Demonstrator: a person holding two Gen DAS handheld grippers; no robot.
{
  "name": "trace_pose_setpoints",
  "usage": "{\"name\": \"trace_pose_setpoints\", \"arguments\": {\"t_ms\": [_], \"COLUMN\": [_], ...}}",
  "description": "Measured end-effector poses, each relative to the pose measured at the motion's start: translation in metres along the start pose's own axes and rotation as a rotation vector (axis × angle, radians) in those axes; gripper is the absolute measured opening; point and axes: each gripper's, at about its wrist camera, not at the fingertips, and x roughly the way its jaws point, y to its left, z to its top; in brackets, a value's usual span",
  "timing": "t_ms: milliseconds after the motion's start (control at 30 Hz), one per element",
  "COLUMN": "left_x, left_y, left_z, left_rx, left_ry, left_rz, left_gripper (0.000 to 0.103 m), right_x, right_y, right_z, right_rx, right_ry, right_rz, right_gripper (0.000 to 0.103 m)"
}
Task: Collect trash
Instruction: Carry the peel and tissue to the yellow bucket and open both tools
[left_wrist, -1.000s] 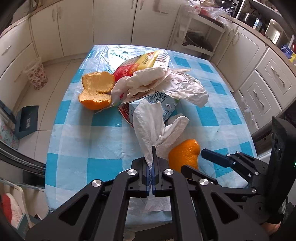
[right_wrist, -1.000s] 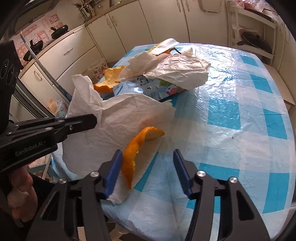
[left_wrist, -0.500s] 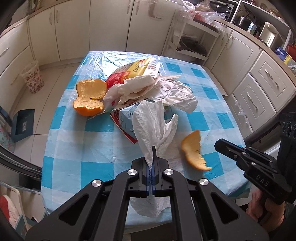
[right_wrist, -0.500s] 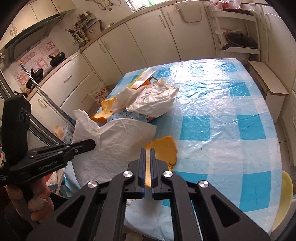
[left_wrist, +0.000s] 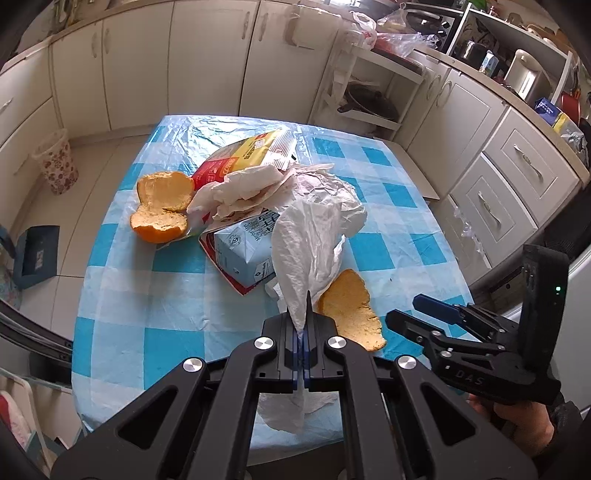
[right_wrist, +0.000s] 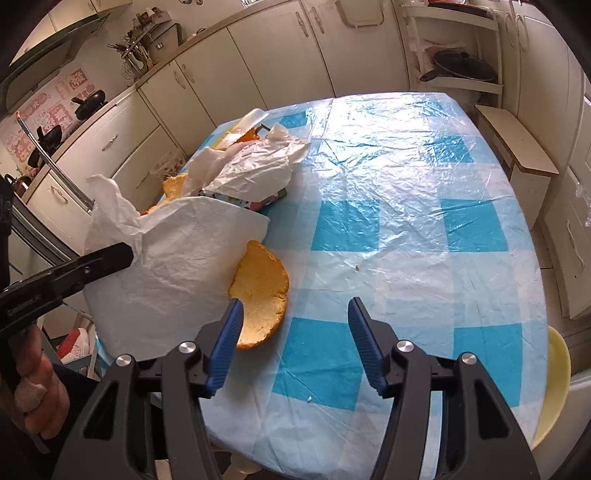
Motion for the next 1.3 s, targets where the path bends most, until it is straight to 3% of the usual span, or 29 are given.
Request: {"name": "trace_pose_setpoints", "arguments": {"t_ms": [133,333,433,500,667,1000,1300], "left_x": [0.001,0.001,0.002,0.002,0.0,-0.01,-0.012], "left_y": [0.007,0.015,0.017,0.019,0.016,-0.025,-0.109], "left_z": [0.0,0.002,0.003,0.003,0.003,0.004,0.011], "left_rx": [-0.015,-0.032,-0.034,-0.036,-0.03,0.03,0.114], "left_ry": [0.005,0.009,0.011,0.012,0.007,-0.031,-0.04], "left_rz": [0.003,0.006,0.01,0.016,0.008,-0.101,-0.264], "left_gripper": [0.002,0.002,0.002,0.002,0.002,0.002,0.002], "right_x": [0.02,0.037,0.042,0.041,0.02,-0.062,-0.138], "right_y": [0.005,0.031,0.044,0.043,0.03,-0.033,-0.117], "right_z": [0.003,0.009,0.007,0.006,0.008,0.002,-0.029], "right_rx": [0.002,-0.101,-0.159,-0.157,-0.106,0.003,0.128], "right_ry": [-0.006,-0.011,-0.003,0.003,-0.024,-0.167,-0.286], "right_rz": [-0.047,-0.09,-0.081,-0.063,-0.016,-0.071,-0.264], "right_gripper": [0.058,0.058,0.039,0.019,0.005,0.005,0.005]}}
